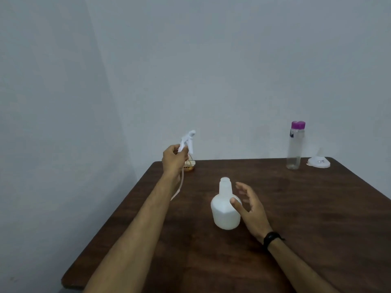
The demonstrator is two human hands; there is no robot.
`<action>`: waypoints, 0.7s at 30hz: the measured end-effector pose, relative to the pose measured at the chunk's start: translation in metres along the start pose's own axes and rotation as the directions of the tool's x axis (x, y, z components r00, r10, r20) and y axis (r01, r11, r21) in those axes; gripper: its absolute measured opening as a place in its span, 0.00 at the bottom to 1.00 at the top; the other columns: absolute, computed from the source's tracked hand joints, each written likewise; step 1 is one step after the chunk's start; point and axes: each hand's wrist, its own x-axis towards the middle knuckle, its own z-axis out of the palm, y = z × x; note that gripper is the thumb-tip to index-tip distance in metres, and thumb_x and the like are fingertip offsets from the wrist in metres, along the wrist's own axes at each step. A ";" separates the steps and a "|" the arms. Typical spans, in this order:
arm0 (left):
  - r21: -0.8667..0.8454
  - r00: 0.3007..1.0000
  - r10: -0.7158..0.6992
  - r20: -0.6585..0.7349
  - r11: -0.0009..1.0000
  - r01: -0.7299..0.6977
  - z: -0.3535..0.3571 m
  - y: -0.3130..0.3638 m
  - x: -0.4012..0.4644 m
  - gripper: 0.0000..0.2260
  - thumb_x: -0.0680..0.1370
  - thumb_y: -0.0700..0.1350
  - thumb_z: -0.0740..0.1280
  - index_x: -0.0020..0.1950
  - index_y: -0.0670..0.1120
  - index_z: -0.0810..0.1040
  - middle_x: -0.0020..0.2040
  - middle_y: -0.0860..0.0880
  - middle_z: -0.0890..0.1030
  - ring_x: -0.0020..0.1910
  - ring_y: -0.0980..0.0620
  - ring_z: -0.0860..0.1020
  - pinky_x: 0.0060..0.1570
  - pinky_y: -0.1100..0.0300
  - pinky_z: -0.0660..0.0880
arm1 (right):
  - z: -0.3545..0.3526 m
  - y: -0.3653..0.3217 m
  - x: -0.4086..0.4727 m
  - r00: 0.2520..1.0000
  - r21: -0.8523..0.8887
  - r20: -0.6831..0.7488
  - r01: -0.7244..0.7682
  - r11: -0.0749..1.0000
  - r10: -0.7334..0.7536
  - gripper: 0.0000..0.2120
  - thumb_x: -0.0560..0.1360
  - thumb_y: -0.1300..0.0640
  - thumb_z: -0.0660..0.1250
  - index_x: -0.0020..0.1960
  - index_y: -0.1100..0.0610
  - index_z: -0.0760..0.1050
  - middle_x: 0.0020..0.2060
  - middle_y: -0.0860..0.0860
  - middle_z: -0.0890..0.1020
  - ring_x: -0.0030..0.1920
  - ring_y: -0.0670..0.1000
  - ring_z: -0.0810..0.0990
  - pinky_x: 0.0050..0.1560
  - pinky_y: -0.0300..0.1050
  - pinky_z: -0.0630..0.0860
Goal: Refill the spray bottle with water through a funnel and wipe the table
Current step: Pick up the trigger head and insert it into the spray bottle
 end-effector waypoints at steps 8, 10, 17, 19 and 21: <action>-0.529 0.985 0.053 0.163 0.848 0.042 0.027 0.108 -0.020 0.03 0.81 0.35 0.66 0.52 0.40 0.78 0.46 0.43 0.78 0.44 0.48 0.79 0.55 0.54 0.81 | 0.005 -0.066 0.021 0.970 -0.272 -0.147 0.148 0.951 -0.192 0.34 0.69 0.26 0.61 0.68 0.43 0.72 0.62 0.38 0.74 0.65 0.39 0.64 0.62 0.43 0.64; -0.644 0.976 0.078 0.203 0.761 0.073 0.034 0.125 -0.028 0.04 0.80 0.33 0.66 0.54 0.38 0.78 0.43 0.42 0.78 0.42 0.48 0.79 0.56 0.52 0.81 | 0.006 -0.090 0.035 0.982 -0.253 -0.068 0.155 0.955 -0.178 0.35 0.69 0.27 0.62 0.70 0.45 0.72 0.60 0.38 0.76 0.65 0.40 0.66 0.64 0.43 0.66; -0.778 0.957 0.172 0.236 0.623 0.080 0.049 0.153 -0.045 0.09 0.79 0.38 0.69 0.58 0.36 0.77 0.46 0.42 0.79 0.47 0.47 0.80 0.53 0.56 0.82 | -0.005 -0.120 0.055 0.990 0.028 -0.031 0.138 0.990 -0.137 0.13 0.77 0.52 0.71 0.61 0.47 0.76 0.47 0.48 0.85 0.53 0.46 0.82 0.59 0.46 0.79; -0.772 0.958 0.172 0.228 0.632 0.070 0.050 0.155 -0.046 0.07 0.79 0.38 0.69 0.56 0.36 0.78 0.46 0.43 0.79 0.46 0.48 0.81 0.53 0.55 0.82 | -0.009 -0.119 0.057 0.984 0.045 -0.108 0.146 0.988 -0.141 0.09 0.77 0.56 0.70 0.56 0.47 0.76 0.43 0.49 0.85 0.50 0.47 0.84 0.55 0.46 0.81; -0.760 0.960 0.174 0.218 0.648 0.055 0.048 0.154 -0.047 0.05 0.80 0.39 0.68 0.53 0.38 0.79 0.46 0.43 0.80 0.46 0.48 0.81 0.55 0.54 0.82 | -0.016 -0.119 0.058 0.967 -0.005 -0.182 0.182 0.983 -0.180 0.09 0.78 0.58 0.69 0.55 0.46 0.76 0.41 0.49 0.84 0.44 0.45 0.84 0.51 0.43 0.82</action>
